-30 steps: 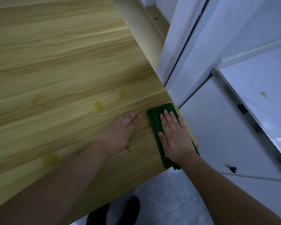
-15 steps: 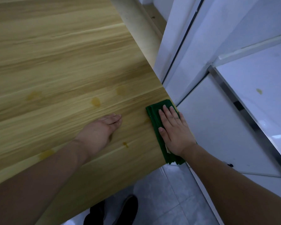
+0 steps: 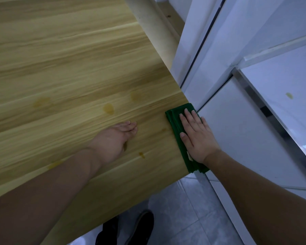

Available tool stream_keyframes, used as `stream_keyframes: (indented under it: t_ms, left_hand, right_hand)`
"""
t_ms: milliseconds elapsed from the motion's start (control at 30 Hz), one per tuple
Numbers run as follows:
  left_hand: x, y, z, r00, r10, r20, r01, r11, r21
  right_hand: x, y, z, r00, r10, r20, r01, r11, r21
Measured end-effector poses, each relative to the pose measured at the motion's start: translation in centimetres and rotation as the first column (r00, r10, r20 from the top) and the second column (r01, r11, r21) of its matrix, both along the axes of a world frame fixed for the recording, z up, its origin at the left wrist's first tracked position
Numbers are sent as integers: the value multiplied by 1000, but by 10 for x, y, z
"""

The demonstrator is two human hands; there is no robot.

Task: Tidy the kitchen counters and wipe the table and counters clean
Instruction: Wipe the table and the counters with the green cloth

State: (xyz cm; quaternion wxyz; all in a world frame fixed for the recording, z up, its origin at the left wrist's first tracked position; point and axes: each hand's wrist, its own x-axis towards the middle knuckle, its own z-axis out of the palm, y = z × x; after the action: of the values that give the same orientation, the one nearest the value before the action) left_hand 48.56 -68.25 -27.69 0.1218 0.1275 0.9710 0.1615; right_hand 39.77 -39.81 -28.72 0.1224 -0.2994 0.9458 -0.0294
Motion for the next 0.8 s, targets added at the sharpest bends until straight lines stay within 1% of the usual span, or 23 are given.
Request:
stream_keyframes:
  t_ms: [133,300,533,700,800]
  left_hand:
    - [2,2,5,1000,24,20,-24,1000,8]
    - [5,-1,5,999,10,35,-11,999,32]
    - [-1,-6,8,992,-9,129,15,999,-44]
    - [-3,-4,11,988,-11,152,21,997,-68]
    - [-7,-1,18,987,49,152,-44,998,-38]
  right_hand:
    - [0,-5,-1,999,-40,-5,40,999,20]
    - [18,-15,-4,998,-55,-40,57,997,56]
    - [60,-44,-6,999,23,-46,-22,1000,5]
    - [74,-52,-10,999,10,-53,-9,1000,9]
    - [72,-51,-10,998,15,-59,-14,1000,20]
